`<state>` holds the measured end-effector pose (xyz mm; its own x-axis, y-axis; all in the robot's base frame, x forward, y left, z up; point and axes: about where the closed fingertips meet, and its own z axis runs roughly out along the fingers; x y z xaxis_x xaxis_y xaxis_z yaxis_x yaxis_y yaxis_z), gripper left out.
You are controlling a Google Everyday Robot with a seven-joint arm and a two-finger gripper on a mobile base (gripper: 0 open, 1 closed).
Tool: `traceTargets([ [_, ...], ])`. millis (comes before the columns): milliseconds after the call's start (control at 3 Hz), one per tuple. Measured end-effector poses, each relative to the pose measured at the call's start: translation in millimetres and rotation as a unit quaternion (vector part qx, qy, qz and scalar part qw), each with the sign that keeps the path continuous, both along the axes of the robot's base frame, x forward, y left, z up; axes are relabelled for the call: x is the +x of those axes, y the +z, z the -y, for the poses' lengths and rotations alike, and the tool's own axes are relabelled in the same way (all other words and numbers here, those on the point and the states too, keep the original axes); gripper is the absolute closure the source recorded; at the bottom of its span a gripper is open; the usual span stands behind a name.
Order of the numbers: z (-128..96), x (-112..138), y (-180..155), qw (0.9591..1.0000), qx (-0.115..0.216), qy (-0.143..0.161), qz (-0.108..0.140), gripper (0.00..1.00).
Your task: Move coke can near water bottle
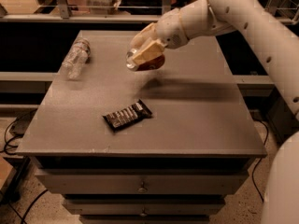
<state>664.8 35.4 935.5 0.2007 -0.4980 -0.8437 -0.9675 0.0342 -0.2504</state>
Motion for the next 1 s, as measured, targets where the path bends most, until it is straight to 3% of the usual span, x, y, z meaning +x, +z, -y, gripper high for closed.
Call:
traceTargets([
  [333, -41, 1, 5, 0.9993, 0.021, 0.018, 0.026, 1.00],
  [667, -101, -1, 15, 0.9958, 0.048, 0.046, 0.062, 1.00],
  [1000, -140, -5, 16, 0.9930, 0.059, 0.067, 0.078, 1.00],
])
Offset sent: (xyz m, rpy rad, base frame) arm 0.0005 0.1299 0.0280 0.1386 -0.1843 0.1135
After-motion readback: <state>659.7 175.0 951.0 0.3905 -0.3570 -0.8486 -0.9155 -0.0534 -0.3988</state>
